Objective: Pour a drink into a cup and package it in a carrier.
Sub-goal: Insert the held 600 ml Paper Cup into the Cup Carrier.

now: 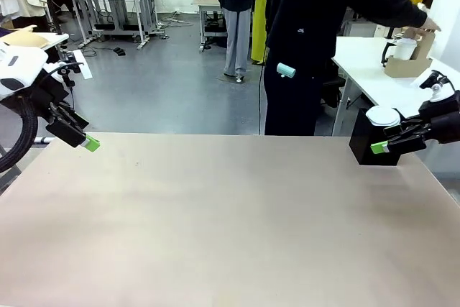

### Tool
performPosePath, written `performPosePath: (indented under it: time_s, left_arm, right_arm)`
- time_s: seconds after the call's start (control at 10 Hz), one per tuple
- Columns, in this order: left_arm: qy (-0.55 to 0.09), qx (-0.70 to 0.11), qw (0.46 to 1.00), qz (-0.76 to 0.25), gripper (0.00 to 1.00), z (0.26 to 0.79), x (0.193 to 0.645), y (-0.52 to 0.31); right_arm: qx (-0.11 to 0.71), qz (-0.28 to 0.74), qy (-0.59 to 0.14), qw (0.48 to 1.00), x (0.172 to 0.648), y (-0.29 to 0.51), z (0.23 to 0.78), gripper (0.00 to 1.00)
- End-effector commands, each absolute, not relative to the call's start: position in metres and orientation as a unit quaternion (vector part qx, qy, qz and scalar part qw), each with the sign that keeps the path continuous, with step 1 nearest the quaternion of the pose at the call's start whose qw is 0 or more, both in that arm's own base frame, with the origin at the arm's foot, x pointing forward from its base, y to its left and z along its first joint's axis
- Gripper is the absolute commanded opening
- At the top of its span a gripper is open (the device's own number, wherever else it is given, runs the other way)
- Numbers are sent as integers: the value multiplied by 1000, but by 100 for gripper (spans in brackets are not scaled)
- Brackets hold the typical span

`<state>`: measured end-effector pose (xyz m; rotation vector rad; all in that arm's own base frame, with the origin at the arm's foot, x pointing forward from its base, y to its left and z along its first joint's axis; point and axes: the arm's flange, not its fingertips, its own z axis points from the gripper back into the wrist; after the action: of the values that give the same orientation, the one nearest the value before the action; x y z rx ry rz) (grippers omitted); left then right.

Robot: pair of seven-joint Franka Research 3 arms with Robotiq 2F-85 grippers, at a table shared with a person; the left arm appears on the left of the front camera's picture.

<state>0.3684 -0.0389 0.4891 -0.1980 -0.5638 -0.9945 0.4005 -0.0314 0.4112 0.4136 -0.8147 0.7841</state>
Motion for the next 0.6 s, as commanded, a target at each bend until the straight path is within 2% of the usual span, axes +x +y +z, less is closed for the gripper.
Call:
performPosePath:
  time_s: [0.0,0.5]
  left_arm:
    - [-271,-99,833,-473,100,489,368,-38]
    - [-271,-99,833,-473,100,489,368,-38]
  right_arm:
    - [194,368,-384,825,400,-31,411,100]
    - [194,368,-384,825,400,-31,411,100]
